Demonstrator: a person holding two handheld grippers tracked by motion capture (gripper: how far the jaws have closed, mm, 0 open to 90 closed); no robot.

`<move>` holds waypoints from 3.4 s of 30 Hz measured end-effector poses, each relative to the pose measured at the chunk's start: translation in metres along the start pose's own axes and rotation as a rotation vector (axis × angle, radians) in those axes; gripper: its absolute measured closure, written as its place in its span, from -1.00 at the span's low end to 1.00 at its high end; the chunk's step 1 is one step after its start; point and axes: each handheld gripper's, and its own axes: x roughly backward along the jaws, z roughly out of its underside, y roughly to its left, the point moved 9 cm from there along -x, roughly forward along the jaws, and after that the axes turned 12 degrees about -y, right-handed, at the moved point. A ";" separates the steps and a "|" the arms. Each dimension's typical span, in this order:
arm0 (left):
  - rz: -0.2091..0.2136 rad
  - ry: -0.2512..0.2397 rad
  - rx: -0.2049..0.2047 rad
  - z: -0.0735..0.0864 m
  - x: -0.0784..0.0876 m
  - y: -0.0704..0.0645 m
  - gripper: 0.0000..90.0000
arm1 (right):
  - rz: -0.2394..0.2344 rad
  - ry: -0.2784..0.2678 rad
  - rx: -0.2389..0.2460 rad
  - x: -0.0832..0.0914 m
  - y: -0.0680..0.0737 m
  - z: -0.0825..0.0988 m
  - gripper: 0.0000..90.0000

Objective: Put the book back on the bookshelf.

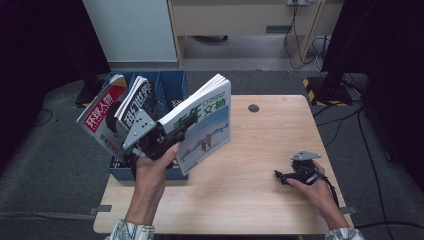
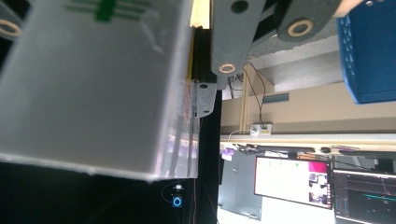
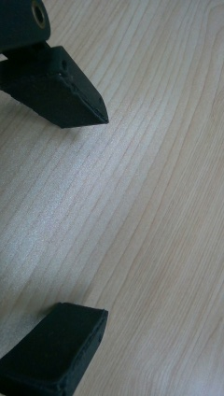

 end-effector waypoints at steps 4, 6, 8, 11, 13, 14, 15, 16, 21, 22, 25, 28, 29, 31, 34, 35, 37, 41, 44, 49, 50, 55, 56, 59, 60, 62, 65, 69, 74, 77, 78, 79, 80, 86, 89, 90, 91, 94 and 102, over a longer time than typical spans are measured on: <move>-0.010 -0.003 0.001 -0.002 0.003 0.005 0.62 | 0.000 0.000 0.001 0.000 0.000 0.000 -0.85; -0.015 -0.002 0.000 -0.002 0.005 0.007 0.62 | 0.000 0.000 0.000 0.000 0.000 0.000 -0.85; -0.019 -0.006 0.002 -0.003 0.006 0.008 0.62 | -0.001 0.000 0.001 0.000 0.000 0.000 -0.85; -0.023 -0.005 -0.002 -0.004 0.007 0.010 0.62 | -0.001 0.000 0.000 0.000 0.000 0.000 -0.85; -0.025 -0.006 -0.003 -0.005 0.008 0.011 0.62 | -0.001 0.000 0.000 0.000 0.000 0.000 -0.85; -0.025 -0.007 -0.003 -0.005 0.008 0.011 0.62 | -0.001 -0.001 0.003 0.000 0.000 0.000 -0.85; -0.025 -0.007 -0.003 -0.005 0.008 0.011 0.62 | -0.001 0.000 0.001 0.000 0.000 0.000 -0.85; -0.029 -0.007 -0.001 -0.006 0.009 0.012 0.62 | -0.001 0.000 0.000 0.000 0.000 0.000 -0.85; -0.034 -0.010 -0.006 -0.010 0.011 0.013 0.62 | -0.001 0.000 0.000 0.000 0.000 0.000 -0.85; -0.037 -0.011 -0.007 -0.012 0.012 0.014 0.62 | -0.001 0.000 0.000 0.000 0.000 0.000 -0.85; -0.045 -0.015 -0.011 -0.015 0.015 0.016 0.62 | -0.001 0.000 0.001 0.000 0.000 0.000 -0.85; -0.051 -0.017 -0.011 -0.016 0.016 0.018 0.62 | -0.001 0.000 0.000 0.000 0.000 0.000 -0.85; -0.054 -0.017 -0.012 -0.017 0.018 0.019 0.62 | -0.001 0.000 0.001 0.000 0.000 0.000 -0.85; -0.057 -0.019 -0.013 -0.019 0.020 0.021 0.62 | -0.002 0.000 0.001 0.000 0.000 0.000 -0.85; -0.061 -0.019 -0.017 -0.021 0.023 0.023 0.62 | -0.006 0.000 0.006 0.000 0.000 0.000 -0.85; -0.061 -0.019 -0.021 -0.022 0.023 0.023 0.62 | -0.004 -0.002 0.003 0.000 0.000 0.000 -0.85; -0.064 -0.021 -0.020 -0.023 0.024 0.024 0.62 | -0.005 0.000 0.003 0.000 0.000 0.000 -0.85; -0.078 -0.023 -0.022 -0.024 0.027 0.027 0.62 | -0.005 0.000 0.003 0.000 0.000 0.000 -0.85; -0.091 -0.026 -0.020 -0.024 0.029 0.030 0.62 | -0.005 0.000 0.003 0.000 0.000 0.000 -0.85; -0.107 -0.029 -0.016 -0.024 0.034 0.035 0.62 | -0.005 0.000 0.003 0.000 0.000 0.000 -0.85; -0.107 -0.026 -0.020 -0.024 0.034 0.036 0.62 | -0.005 0.000 0.004 0.000 0.000 0.000 -0.85; -0.123 -0.036 -0.019 -0.028 0.038 0.039 0.62 | -0.005 0.000 0.003 0.000 0.000 0.000 -0.85; -0.127 -0.039 -0.020 -0.029 0.039 0.040 0.62 | -0.005 0.000 0.003 0.000 0.000 0.000 -0.85; -0.137 -0.042 -0.025 -0.031 0.041 0.041 0.62 | -0.005 0.000 0.003 0.000 0.000 0.000 -0.85; -0.146 -0.045 -0.034 -0.032 0.043 0.042 0.62 | -0.005 0.000 0.003 0.000 0.000 0.000 -0.85; -0.153 -0.042 -0.044 -0.033 0.044 0.042 0.62 | -0.005 0.000 0.005 0.000 0.000 0.000 -0.85; -0.160 -0.037 -0.048 -0.032 0.045 0.043 0.62 | -0.005 0.000 0.003 0.000 0.000 0.000 -0.85; -0.167 -0.043 -0.040 -0.032 0.046 0.045 0.62 | -0.005 0.000 0.003 0.000 0.000 0.000 -0.85; -0.176 -0.041 -0.044 -0.032 0.048 0.046 0.62 | -0.005 0.000 0.005 0.000 0.000 0.000 -0.85; -0.184 -0.047 -0.043 -0.033 0.050 0.046 0.62 | -0.005 0.000 0.003 0.000 0.000 0.000 -0.85; -0.184 -0.047 -0.043 -0.033 0.050 0.046 0.62 | -0.005 0.000 0.003 0.000 0.000 0.000 -0.85; -0.189 -0.051 -0.037 -0.034 0.053 0.047 0.62 | -0.005 0.000 0.003 0.000 0.000 0.000 -0.85; -0.192 -0.054 -0.034 -0.035 0.054 0.048 0.62 | -0.005 0.000 0.003 0.000 0.000 0.000 -0.85; -0.198 -0.062 -0.027 -0.039 0.061 0.050 0.62 | -0.005 0.000 0.003 0.000 0.000 0.000 -0.85; -0.203 -0.067 -0.018 -0.040 0.065 0.053 0.62 | -0.004 -0.002 0.005 -0.001 0.000 0.000 -0.85; -0.206 -0.068 -0.015 -0.040 0.066 0.054 0.62 | -0.004 -0.002 0.004 -0.001 0.000 0.000 -0.85; -0.208 -0.068 -0.016 -0.040 0.068 0.055 0.62 | -0.005 -0.002 0.005 -0.001 -0.001 0.000 -0.85; -0.219 -0.071 -0.015 -0.042 0.072 0.057 0.62 | -0.004 -0.002 0.005 -0.001 -0.001 0.000 -0.85; -0.249 -0.077 -0.023 -0.047 0.080 0.064 0.62 | -0.004 -0.002 0.005 -0.001 -0.001 0.000 -0.85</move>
